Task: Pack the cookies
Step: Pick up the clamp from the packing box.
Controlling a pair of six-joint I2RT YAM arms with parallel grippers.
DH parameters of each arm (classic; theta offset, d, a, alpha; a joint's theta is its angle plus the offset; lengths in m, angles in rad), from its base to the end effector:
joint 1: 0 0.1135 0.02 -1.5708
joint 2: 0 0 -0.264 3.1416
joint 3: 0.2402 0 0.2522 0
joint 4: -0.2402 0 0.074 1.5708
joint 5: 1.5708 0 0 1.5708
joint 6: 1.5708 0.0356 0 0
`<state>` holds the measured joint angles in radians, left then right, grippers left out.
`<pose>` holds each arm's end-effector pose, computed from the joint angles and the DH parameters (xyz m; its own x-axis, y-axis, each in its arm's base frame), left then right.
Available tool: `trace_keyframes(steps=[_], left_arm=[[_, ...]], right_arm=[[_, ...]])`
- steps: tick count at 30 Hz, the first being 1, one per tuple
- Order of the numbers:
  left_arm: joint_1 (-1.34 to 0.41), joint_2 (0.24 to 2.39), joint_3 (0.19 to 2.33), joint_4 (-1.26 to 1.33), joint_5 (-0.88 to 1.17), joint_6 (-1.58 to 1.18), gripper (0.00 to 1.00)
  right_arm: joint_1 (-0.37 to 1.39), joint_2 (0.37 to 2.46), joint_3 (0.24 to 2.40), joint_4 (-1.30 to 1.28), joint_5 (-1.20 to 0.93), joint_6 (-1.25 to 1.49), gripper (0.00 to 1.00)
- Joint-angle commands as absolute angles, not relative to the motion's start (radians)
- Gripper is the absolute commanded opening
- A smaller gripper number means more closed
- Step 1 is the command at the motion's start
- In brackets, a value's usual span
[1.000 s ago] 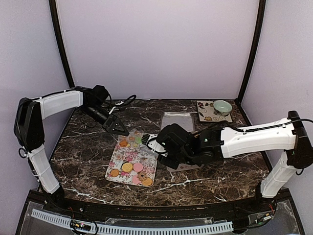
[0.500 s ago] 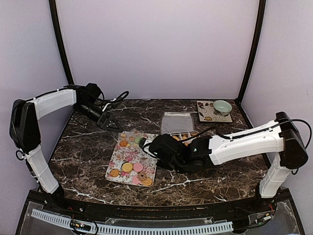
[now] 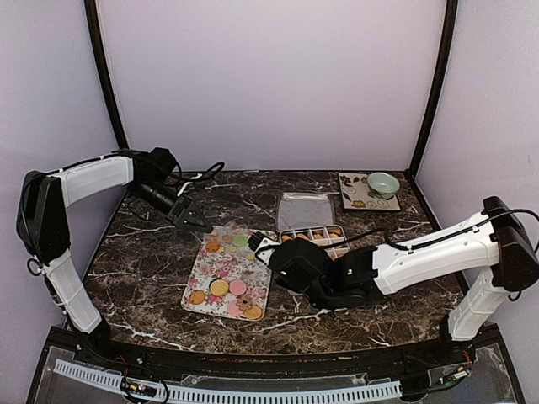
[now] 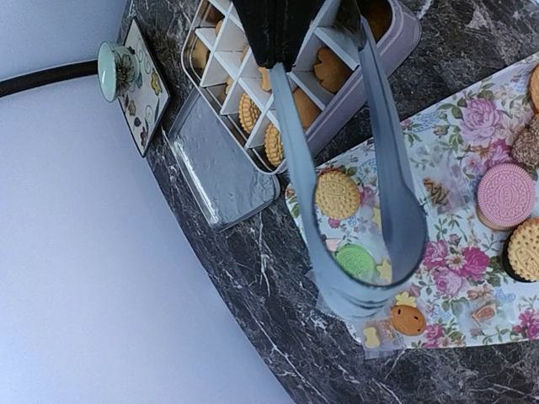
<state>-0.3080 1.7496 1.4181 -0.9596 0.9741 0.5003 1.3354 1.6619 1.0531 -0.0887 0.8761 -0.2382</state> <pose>0.3189 -0.1324 0.2599 -0.6175 0.4793 -0.6236 0.7798 0.2693 -0.5652 0.1090 0.3373 0.2234 -0.0311 -0.7773 -0.6284 -0.5068 0.5541 -0.6604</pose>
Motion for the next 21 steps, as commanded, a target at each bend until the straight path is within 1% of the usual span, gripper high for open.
trace_keyframes(steps=[1,11,14,17,21], left_arm=[[-0.347,1.71,1.414,-0.986,1.024,0.552,0.91],[-0.405,1.72,1.494,-1.024,1.213,0.635,0.98],[-0.441,1.725,1.522,-1.042,1.255,0.657,0.98],[-0.48,1.73,1.549,-1.042,1.284,0.665,0.96],[-0.524,1.742,1.588,-1.04,1.306,0.658,0.89]], right_arm=[[1.344,1.564,1.031,0.048,0.926,-0.215,0.0],[1.342,1.442,1.013,0.101,0.942,-0.155,0.0],[1.341,1.386,1.018,0.141,0.898,-0.124,0.0],[1.331,1.345,1.038,0.17,0.822,-0.066,0.0],[1.287,1.291,1.026,0.237,0.682,0.044,0.0]])
